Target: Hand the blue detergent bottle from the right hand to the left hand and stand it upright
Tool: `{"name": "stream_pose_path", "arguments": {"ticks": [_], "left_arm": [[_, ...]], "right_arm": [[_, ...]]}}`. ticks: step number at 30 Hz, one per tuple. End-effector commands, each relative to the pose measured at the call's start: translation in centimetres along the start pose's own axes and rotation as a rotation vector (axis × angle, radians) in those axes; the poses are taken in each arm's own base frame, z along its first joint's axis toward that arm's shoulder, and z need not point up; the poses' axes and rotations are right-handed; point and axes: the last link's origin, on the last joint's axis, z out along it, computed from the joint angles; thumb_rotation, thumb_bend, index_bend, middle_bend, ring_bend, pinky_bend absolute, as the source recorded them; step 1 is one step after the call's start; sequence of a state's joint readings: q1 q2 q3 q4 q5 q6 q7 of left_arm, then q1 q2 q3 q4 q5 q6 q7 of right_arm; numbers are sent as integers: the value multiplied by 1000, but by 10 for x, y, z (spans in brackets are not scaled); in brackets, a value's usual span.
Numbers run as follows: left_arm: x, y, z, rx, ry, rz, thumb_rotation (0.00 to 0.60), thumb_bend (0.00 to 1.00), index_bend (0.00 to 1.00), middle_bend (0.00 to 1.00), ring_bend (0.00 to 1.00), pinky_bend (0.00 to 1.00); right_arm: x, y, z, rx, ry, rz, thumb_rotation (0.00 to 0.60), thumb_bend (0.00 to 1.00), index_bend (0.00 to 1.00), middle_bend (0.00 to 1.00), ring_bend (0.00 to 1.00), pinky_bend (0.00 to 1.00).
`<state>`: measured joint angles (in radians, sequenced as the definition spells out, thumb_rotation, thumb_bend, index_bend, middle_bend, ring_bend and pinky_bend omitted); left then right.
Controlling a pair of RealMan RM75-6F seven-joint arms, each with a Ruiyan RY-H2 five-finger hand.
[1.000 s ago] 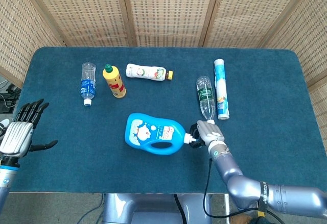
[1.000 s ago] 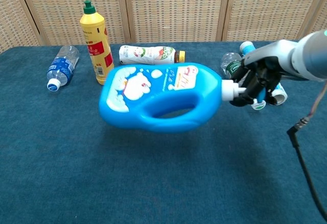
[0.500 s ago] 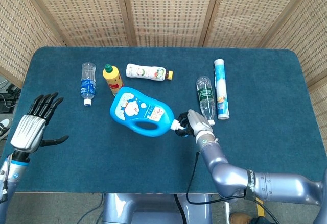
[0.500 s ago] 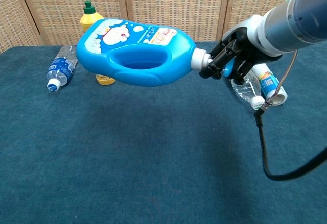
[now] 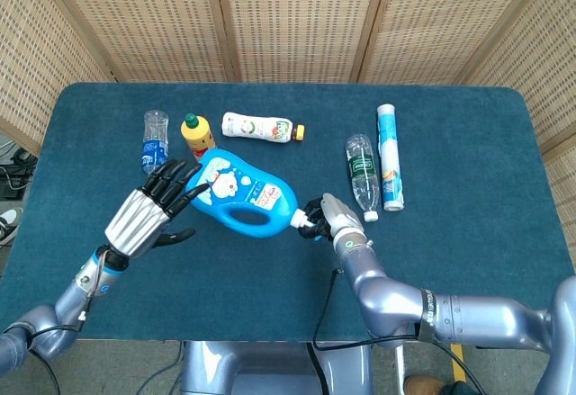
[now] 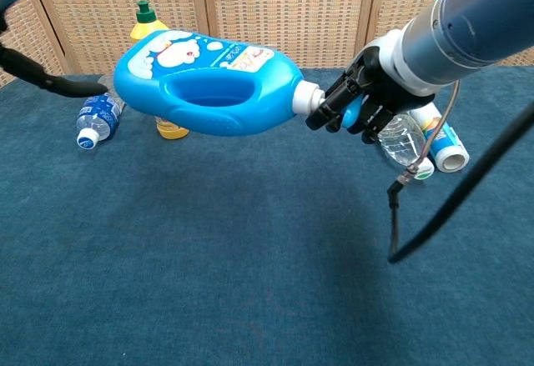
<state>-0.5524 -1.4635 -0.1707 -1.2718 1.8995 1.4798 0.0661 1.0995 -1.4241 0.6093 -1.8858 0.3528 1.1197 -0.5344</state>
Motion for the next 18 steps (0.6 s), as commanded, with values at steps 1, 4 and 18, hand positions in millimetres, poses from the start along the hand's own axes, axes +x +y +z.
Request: {"name": "stream_pose_path", "arguments": {"ticks": [1, 4, 18], "left_arm": [[-11, 13, 10, -63, 13, 55, 600, 0, 154, 17, 17, 118], [-20, 21, 15, -98, 25, 78, 600, 0, 137, 0, 0, 108], [-60, 36, 24, -123, -4, 119, 600, 0, 212, 169, 162, 189]], "right_arm": [[3, -3, 3, -9, -5, 30, 600, 839, 729, 822, 862, 812], [5, -4, 5, -20, -23, 67, 600, 843, 728, 822, 863, 816], [11, -4, 3, -31, -44, 97, 600, 848, 728, 821, 866, 825]]}}
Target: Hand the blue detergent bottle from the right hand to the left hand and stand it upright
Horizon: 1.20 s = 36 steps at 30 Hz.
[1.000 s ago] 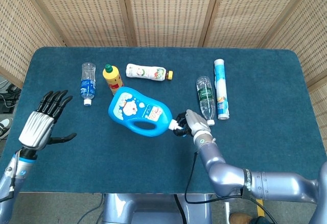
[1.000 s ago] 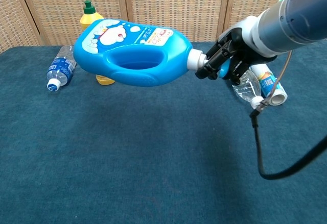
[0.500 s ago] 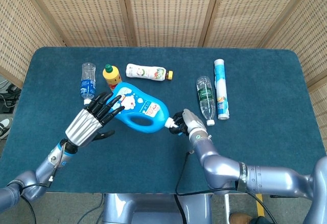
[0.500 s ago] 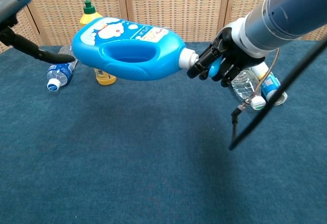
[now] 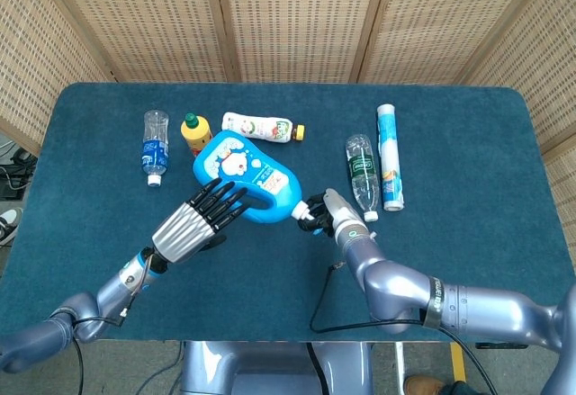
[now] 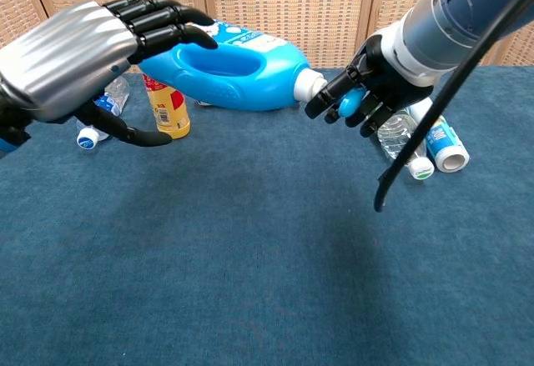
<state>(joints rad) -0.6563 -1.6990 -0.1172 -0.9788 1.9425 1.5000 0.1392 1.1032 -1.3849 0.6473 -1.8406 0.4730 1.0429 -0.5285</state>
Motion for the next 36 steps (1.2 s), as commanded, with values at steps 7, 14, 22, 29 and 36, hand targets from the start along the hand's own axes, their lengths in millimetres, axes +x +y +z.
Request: {"name": "stream_pose_path", "arguments": {"ticks": [7, 14, 22, 29, 36], "left_arm": [[-7, 11, 16, 19, 37, 26, 600, 0, 245, 189, 173, 192], [-12, 20, 26, 32, 41, 11, 600, 0, 371, 310, 247, 230], [-16, 25, 35, 68, 84, 34, 600, 0, 443, 356, 290, 255], [-21, 34, 42, 96, 109, 49, 600, 9, 575, 432, 334, 277], [-23, 38, 47, 101, 116, 78, 600, 295, 630, 466, 359, 277]], "right_arm": [[-3, 4, 0, -4, -13, 5, 600, 848, 728, 821, 866, 835], [-3, 6, 0, -6, -23, 12, 600, 848, 727, 821, 867, 835], [-3, 8, -3, -4, -27, 8, 600, 849, 728, 821, 866, 835], [-6, 8, -4, 4, -45, 19, 600, 854, 728, 821, 867, 835], [-5, 8, -6, 9, -53, 22, 600, 855, 728, 821, 867, 835]]}}
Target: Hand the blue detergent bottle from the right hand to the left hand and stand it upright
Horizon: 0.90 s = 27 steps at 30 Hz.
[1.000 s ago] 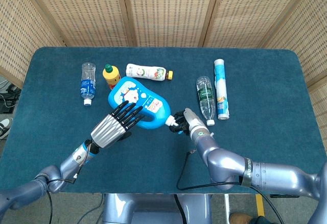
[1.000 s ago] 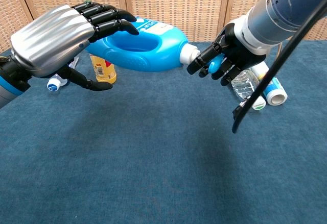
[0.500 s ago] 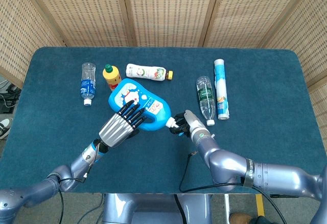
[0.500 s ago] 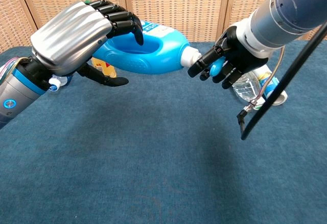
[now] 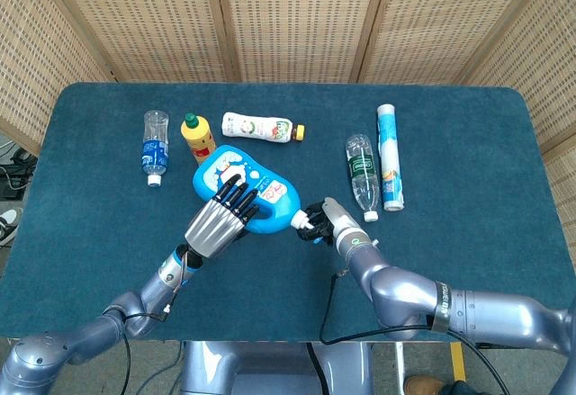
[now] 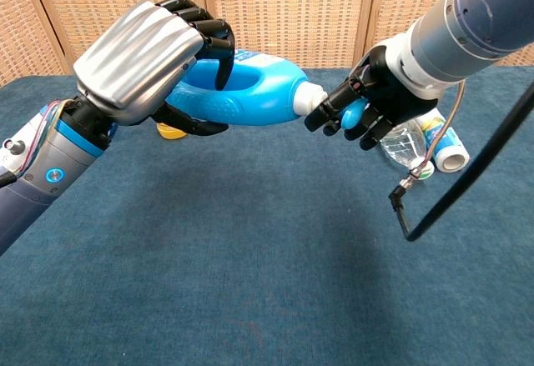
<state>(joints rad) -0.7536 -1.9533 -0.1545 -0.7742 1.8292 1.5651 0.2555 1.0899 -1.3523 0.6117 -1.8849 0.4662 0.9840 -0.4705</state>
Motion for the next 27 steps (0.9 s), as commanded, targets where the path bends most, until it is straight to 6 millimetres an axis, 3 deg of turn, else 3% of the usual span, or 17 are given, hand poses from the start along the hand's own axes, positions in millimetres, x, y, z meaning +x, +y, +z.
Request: {"name": "stream_pose_path", "arguments": {"ticks": [1, 5, 9, 11, 19, 20, 22, 23, 24, 26, 27], "left_arm": [[0, 1, 2, 5, 10, 12, 600, 316, 629, 466, 359, 277], [1, 3, 6, 12, 24, 26, 600, 370, 631, 468, 362, 277], [1, 4, 11, 23, 30, 13, 600, 608, 651, 479, 374, 288], [2, 4, 12, 28, 33, 6, 600, 669, 672, 493, 387, 296], [5, 0, 13, 40, 42, -7, 600, 680, 743, 550, 433, 327], [5, 0, 13, 41, 42, -9, 600, 680, 745, 552, 436, 330], [6, -2, 13, 45, 41, -16, 600, 680, 746, 555, 439, 334], [7, -2, 13, 47, 41, -19, 600, 680, 747, 556, 440, 334], [7, -3, 13, 50, 42, -22, 600, 680, 747, 556, 440, 335], [8, -4, 13, 54, 41, -28, 600, 680, 748, 557, 440, 335], [9, -5, 13, 56, 42, -30, 600, 680, 748, 557, 441, 335]], "right_arm": [[0, 0, 0, 1, 0, 0, 600, 855, 728, 821, 867, 835], [1, 1, -2, 5, -7, 3, 600, 856, 728, 821, 867, 835], [0, 1, -4, 10, -16, 0, 600, 856, 728, 821, 867, 835], [0, 1, -4, 11, -17, -1, 600, 856, 728, 821, 867, 835], [0, 0, -6, 18, -17, -5, 600, 851, 718, 816, 864, 834], [0, 0, -6, 19, -16, -6, 600, 800, 672, 787, 848, 823], [0, 0, -7, 27, -14, -6, 600, 505, 421, 617, 715, 702], [0, -1, -8, 39, -15, -13, 600, 262, 219, 413, 512, 532], [0, -2, -8, 52, -12, -17, 600, 82, 68, 208, 277, 326], [0, -2, -10, 99, -6, -24, 600, 0, 0, 12, 23, 69], [1, -1, -11, 117, -3, -33, 600, 0, 0, 0, 0, 11]]}}
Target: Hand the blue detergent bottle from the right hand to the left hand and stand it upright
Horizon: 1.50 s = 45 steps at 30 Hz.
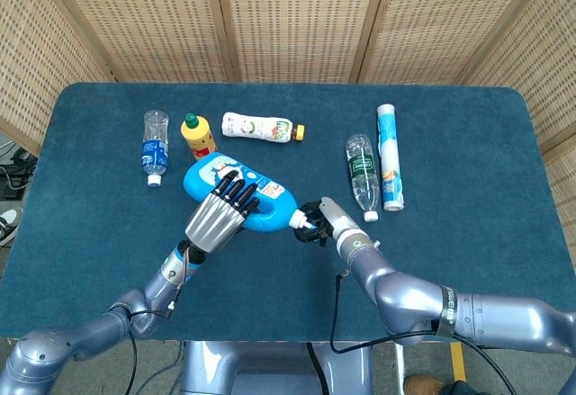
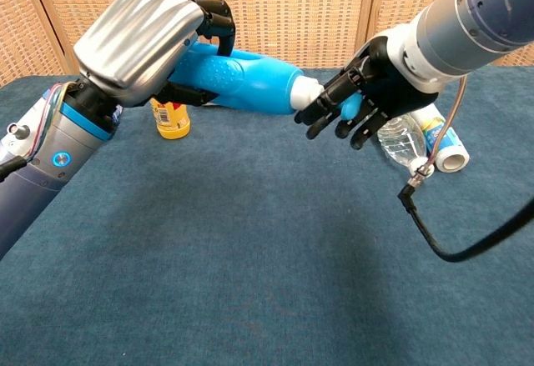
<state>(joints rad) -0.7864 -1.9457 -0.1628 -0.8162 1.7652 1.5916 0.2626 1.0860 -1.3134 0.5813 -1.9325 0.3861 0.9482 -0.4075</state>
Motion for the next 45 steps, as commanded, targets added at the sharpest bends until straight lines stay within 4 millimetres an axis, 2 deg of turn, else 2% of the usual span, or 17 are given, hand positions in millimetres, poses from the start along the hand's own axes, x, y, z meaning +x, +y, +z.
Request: {"name": "stream_pose_path", "arguments": {"ticks": [1, 7, 15, 21, 27, 32, 36, 41, 45], "left_arm": [[2, -2, 1, 5, -1, -5, 600, 680, 748, 557, 441, 335], [2, -5, -1, -9, -17, 9, 600, 679, 749, 561, 447, 339], [4, -11, -7, 34, -18, -38, 600, 680, 750, 563, 452, 349], [15, -33, -19, 153, -5, -208, 600, 679, 751, 563, 474, 380], [25, -58, -31, 258, -19, -343, 600, 680, 751, 564, 484, 398], [30, -69, -37, 319, -41, -466, 600, 679, 748, 564, 507, 562], [29, -75, -44, 390, -110, -723, 600, 686, 729, 571, 510, 670], [26, -83, -45, 419, -186, -850, 600, 737, 716, 600, 531, 759], [22, -86, -42, 435, -231, -954, 600, 738, 717, 609, 541, 786]], "right_arm": [[1, 1, -3, 72, 12, -17, 600, 0, 0, 0, 0, 0], [12, 3, -7, 144, 50, 56, 600, 0, 0, 0, 0, 0], [29, 12, -10, 168, 109, 22, 600, 0, 0, 0, 0, 0], [59, 24, -19, 218, 285, -108, 600, 0, 0, 0, 0, 0], [88, 48, -22, 242, 381, -99, 600, 0, 0, 0, 0, 0], [111, 72, -21, 230, 433, -141, 600, 0, 0, 0, 0, 0], [126, 97, -19, 225, 511, -274, 600, 0, 0, 0, 0, 0], [132, 121, -19, 243, 520, -272, 600, 0, 0, 0, 0, 0], [137, 134, -20, 255, 531, -281, 600, 0, 0, 0, 0, 0]]}}
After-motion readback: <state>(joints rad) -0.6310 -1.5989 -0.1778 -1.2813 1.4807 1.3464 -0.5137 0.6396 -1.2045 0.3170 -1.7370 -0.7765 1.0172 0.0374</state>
